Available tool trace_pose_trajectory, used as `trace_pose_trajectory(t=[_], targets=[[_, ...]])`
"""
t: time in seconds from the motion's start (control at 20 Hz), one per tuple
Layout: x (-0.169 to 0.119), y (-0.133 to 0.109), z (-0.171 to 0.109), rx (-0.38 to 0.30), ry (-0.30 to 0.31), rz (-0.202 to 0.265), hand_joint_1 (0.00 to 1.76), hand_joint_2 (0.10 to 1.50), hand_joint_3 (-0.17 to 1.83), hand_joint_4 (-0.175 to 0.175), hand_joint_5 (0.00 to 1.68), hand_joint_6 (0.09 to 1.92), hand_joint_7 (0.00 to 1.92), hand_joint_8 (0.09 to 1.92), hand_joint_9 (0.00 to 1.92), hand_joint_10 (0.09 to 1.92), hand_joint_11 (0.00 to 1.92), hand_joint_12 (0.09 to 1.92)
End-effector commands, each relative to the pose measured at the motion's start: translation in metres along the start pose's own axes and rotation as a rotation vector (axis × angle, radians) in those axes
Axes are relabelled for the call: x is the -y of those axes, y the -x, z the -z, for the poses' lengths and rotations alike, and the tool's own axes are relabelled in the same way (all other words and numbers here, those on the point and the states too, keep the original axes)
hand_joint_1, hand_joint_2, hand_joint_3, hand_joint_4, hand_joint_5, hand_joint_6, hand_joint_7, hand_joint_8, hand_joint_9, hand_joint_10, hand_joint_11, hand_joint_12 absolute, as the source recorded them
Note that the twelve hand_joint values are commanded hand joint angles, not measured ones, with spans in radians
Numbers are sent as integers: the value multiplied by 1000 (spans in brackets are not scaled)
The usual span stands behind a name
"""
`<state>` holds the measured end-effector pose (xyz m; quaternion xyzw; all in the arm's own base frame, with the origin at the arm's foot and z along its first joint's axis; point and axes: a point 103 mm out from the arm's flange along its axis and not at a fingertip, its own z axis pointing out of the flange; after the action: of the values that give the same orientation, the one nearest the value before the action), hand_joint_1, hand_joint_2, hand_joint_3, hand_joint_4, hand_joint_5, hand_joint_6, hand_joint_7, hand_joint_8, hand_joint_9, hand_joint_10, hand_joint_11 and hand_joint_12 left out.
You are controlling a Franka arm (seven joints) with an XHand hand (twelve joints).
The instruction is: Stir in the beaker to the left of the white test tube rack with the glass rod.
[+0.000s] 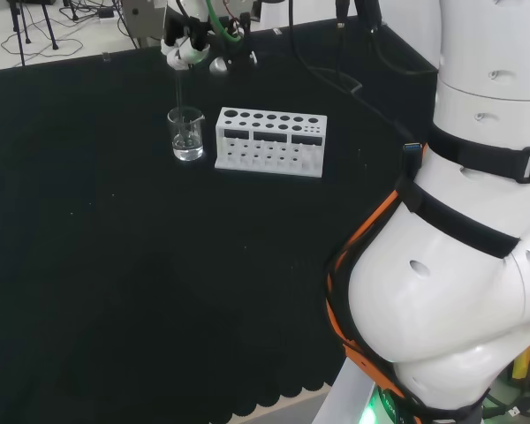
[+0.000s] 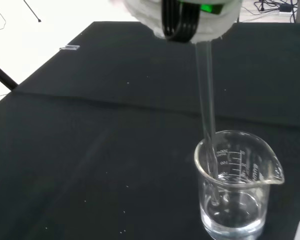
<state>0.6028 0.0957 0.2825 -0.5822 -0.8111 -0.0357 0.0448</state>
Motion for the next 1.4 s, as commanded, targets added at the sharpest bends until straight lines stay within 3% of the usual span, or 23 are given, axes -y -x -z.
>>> trace_pose_trajectory(t=[0.05, 0.45, 0.85, 1.1, 1.4], targets=[[-19, -14, -1, -10, 6, 31, 1312, 859, 316, -175, 1328, 106, 1233, 933, 1702, 696, 1193, 844], [-36, 23, -6, -10, 7, -17, 1312, 860, 315, -175, 1330, 102, 1232, 935, 1701, 698, 1193, 844], [-5, 50, 3, 11, 9, -82, 1312, 861, 313, -175, 1331, 98, 1232, 935, 1700, 700, 1193, 843], [9, 47, 1, 2, -10, -91, 1312, 861, 312, -175, 1332, 96, 1232, 935, 1700, 701, 1194, 843], [3, 22, -4, -10, -11, -51, 1312, 862, 311, -175, 1332, 94, 1231, 936, 1700, 702, 1193, 843]])
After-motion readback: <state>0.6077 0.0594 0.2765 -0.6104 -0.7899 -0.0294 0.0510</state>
